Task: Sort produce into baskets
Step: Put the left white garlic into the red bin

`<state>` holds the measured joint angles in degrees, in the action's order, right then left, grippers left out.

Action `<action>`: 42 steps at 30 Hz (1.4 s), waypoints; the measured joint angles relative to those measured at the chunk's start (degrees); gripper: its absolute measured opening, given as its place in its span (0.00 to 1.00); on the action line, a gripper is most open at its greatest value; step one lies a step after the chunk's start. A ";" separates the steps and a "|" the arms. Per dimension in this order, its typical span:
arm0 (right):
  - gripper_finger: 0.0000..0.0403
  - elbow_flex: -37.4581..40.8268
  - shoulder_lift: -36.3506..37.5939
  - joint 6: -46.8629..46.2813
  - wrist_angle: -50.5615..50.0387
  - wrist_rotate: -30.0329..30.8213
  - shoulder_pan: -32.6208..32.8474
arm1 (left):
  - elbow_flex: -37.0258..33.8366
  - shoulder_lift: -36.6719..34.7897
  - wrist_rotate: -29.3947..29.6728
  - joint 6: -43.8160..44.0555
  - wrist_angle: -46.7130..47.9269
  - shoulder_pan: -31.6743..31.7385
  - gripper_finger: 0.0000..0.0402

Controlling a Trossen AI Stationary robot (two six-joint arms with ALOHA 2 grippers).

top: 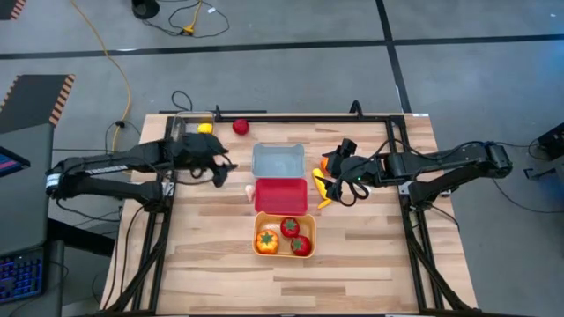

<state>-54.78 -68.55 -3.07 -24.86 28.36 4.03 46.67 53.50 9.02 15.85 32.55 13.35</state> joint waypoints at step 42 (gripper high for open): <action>0.91 0.00 0.00 0.01 -0.53 0.01 0.00 | -0.07 39.46 1.92 -4.04 -10.23 -8.47 0.69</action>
<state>-54.78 -68.55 -3.06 -25.39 28.37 4.03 46.60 92.96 10.94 11.81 22.33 4.89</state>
